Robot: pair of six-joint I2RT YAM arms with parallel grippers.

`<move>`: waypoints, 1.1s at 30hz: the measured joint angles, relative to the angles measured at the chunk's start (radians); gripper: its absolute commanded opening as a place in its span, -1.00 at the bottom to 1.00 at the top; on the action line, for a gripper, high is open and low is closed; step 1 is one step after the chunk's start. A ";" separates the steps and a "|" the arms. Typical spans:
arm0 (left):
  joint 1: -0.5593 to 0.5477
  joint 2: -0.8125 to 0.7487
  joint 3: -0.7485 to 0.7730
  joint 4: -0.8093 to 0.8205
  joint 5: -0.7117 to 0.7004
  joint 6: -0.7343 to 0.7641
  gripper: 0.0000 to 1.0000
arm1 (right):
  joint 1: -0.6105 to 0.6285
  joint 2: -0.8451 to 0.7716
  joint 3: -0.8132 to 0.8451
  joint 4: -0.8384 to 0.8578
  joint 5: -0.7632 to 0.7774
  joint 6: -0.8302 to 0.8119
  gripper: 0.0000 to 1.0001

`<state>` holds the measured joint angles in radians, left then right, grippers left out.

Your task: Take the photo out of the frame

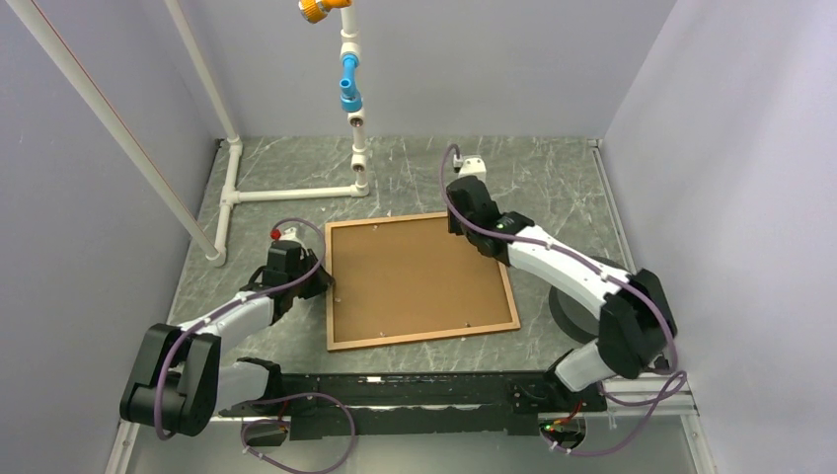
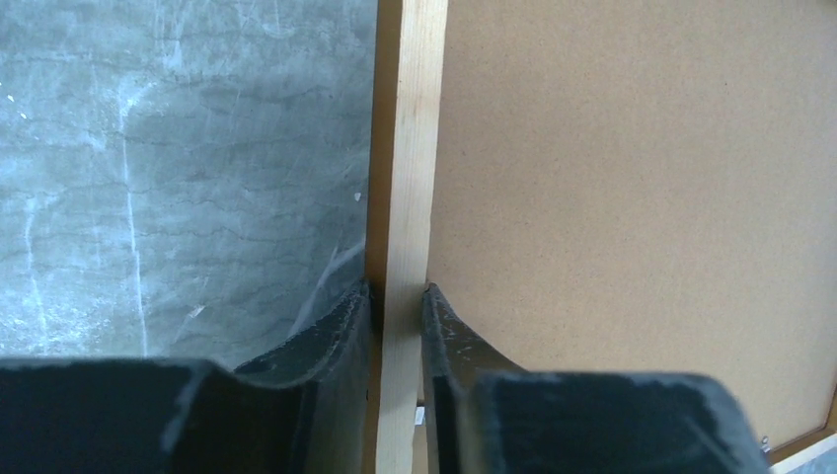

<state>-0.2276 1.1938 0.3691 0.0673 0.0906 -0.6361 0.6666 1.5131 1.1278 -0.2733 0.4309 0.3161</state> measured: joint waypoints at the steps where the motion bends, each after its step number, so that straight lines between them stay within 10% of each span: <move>1: 0.000 0.002 0.004 -0.005 0.001 -0.003 -0.32 | 0.004 -0.028 -0.021 0.005 -0.016 0.006 -1.00; 11: 0.010 -0.021 0.028 -0.088 0.064 -0.032 0.20 | 0.146 -0.185 -0.203 0.137 -0.238 0.098 -1.00; 33: 0.093 0.071 0.059 -0.057 0.152 -0.003 -0.61 | 0.392 0.135 -0.025 0.325 -0.370 0.200 -1.00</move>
<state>-0.1341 1.2644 0.4282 0.0105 0.2424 -0.6392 1.0588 1.6482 1.1030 0.0513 0.0608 0.5156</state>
